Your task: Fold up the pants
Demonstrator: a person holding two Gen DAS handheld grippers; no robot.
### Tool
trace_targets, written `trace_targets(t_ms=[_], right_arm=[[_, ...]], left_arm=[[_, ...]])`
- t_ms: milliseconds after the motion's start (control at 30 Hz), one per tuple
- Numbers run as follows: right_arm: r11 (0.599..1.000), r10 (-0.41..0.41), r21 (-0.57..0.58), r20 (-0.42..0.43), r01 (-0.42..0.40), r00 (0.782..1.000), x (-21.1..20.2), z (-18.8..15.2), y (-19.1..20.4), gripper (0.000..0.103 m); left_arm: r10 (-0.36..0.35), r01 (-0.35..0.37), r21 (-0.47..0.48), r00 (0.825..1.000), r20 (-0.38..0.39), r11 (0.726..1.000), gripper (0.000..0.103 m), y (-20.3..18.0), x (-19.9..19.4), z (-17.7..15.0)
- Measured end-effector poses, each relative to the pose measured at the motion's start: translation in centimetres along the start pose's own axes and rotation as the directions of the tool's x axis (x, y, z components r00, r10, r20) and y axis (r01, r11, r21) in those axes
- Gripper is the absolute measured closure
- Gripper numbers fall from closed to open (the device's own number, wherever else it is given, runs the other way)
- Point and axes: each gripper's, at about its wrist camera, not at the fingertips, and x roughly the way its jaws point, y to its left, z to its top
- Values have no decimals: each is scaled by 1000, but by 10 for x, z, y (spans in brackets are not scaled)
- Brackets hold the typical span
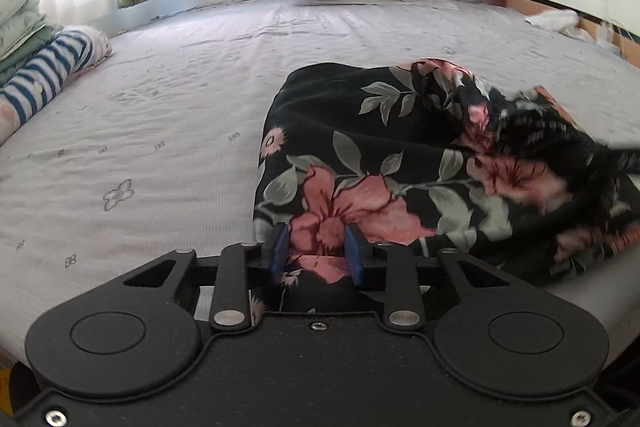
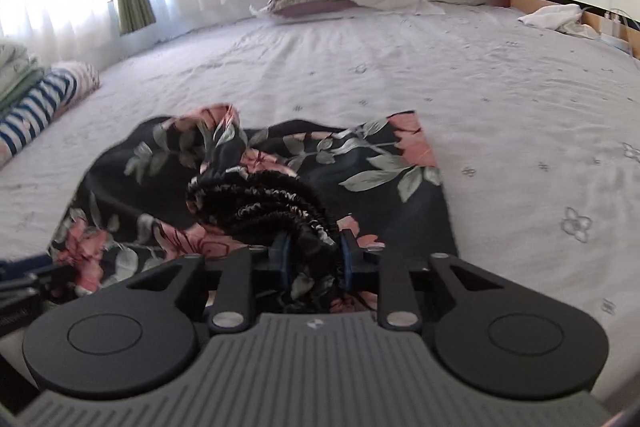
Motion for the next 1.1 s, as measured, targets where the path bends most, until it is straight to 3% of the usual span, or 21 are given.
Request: trace_targets(t_ms=[133,200,267,367,500,600,633,700,800,900,967,1033,1067,1100], right_arm=[[997,-53,57,-15,54,998,-18,-5,-12,70],[992,-107,58,-63,110,992,-12,-11,-17,44],[988,-136,56,-80,141,987,-11,-13,-19,37],[986,-166,20,-40,167,985,-20,-6,-11,31],[988,-142,-49,50,144,989,-27,15,8,16],[991,-105,-73,72,110,992,-21,28,23,8],[993,-87,-77,75,93,993,-18,31,28,1],[988,-69,-132,49,75,996,-7,35,42,0],[941,-160,-304,-13,148,987,23,31,63,0],[908,-212,-373,-12,192,977,42,35,59,0],[899,-292,-333,30,285,956,50,50,40,0],[877,-424,-228,48,423,904,57,66,12,0],[877,-453,-163,36,453,891,57,73,-3,0],[893,-439,-97,24,439,898,52,78,-19,0]], left_arm=[[-29,29,48,1000,8,998,76,-5,0,-7],[-32,31,59,999,10,998,76,-6,-1,-10],[-38,37,65,999,9,997,76,-6,-3,-12],[-44,43,76,999,11,996,76,-4,-5,-14],[-47,45,77,999,23,996,76,-4,-8,-18],[-47,44,90,998,30,995,76,-6,-12,-20],[-49,46,90,998,31,995,76,-6,-12,-20],[-55,53,83,998,32,995,76,-5,-14,-22],[-62,59,78,998,34,995,76,-3,-16,-23],[-66,63,77,997,37,995,76,-3,-17,-24],[-69,66,86,997,40,994,76,-3,-18,-25],[-74,70,88,996,41,994,76,-2,-18,-25],[-78,75,86,996,41,993,76,-1,-18,-25],[-85,81,83,996,41,993,76,0,-19,-25]])
